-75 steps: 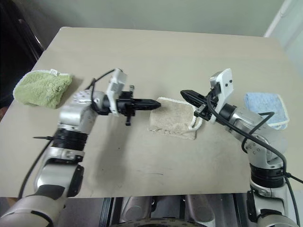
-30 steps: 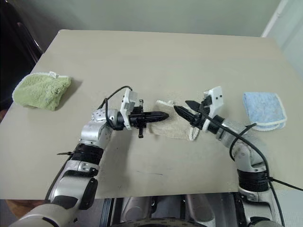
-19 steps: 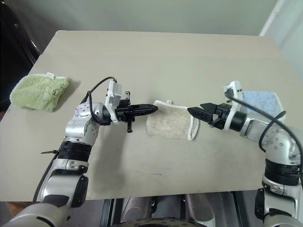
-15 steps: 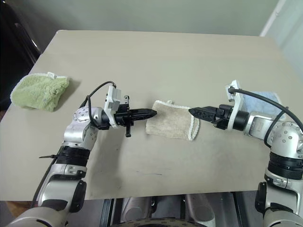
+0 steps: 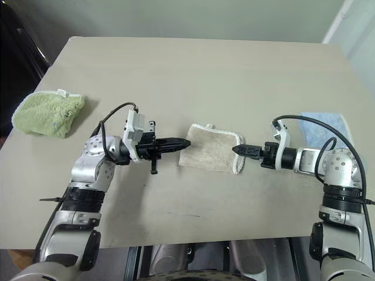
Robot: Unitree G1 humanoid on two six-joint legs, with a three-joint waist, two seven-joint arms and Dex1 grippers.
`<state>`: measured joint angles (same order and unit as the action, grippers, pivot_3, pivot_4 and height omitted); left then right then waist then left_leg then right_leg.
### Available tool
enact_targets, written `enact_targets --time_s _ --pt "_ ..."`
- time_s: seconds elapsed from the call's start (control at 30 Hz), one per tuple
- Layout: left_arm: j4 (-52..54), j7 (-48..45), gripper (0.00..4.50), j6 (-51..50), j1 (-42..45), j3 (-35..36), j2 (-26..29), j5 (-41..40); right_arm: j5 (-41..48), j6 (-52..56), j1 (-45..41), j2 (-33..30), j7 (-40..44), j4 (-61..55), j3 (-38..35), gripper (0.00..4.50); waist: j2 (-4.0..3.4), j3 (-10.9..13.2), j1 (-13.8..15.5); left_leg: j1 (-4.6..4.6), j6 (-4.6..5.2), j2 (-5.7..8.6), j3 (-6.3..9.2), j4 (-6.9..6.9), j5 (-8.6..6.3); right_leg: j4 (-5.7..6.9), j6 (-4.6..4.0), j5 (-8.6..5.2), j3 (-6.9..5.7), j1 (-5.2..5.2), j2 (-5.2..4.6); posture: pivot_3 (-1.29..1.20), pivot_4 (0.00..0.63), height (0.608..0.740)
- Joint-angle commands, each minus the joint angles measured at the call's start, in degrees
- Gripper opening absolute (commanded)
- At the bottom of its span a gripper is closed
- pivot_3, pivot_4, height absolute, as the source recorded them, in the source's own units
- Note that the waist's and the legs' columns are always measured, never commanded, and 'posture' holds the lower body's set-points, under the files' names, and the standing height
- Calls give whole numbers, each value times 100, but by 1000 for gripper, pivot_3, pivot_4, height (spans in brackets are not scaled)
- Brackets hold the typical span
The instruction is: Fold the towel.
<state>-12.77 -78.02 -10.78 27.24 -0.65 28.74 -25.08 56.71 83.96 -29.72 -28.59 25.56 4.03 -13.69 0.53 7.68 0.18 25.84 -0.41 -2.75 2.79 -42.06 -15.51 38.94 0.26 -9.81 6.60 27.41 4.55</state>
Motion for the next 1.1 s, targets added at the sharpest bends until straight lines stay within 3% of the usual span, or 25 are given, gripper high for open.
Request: enact_targets --time_s 0.03,0.23,0.53,0.73,1.1 --pt "383 -45 0 -15 -86 13 115 -92 -54 -65 28 61 119 -21 -21 4458 1 0 -12 1 0 -1 0 0 0 1 -16 12 0 2 0 0 150 703" --pt "516 -11 0 24 -190 -78 129 -27 148 61 69 316 156 -220 -146 4458 0 0 -18 0 0 -3 1 0 0 2 -20 9 -2 2 3 0 150 703" --pt "687 214 0 -78 -120 -174 27 -37 194 236 -6 1492 -492 -671 -267 4458 0 0 -47 2 0 -9 1 1 0 7 -35 19 -4 13 7 0 150 703" --pt "505 307 0 157 -58 -252 -22 142 50 329 48 1500 -675 -499 -407 4458 0 0 -46 3 0 -8 2 0 0 7 -41 17 -5 11 5 0 150 703" --pt "463 338 0 206 -34 -336 -70 216 138 662 -40 1343 -754 -549 -929 731 -1 0 -43 6 0 -8 1 0 0 7 -39 19 -5 13 5 0 150 703"
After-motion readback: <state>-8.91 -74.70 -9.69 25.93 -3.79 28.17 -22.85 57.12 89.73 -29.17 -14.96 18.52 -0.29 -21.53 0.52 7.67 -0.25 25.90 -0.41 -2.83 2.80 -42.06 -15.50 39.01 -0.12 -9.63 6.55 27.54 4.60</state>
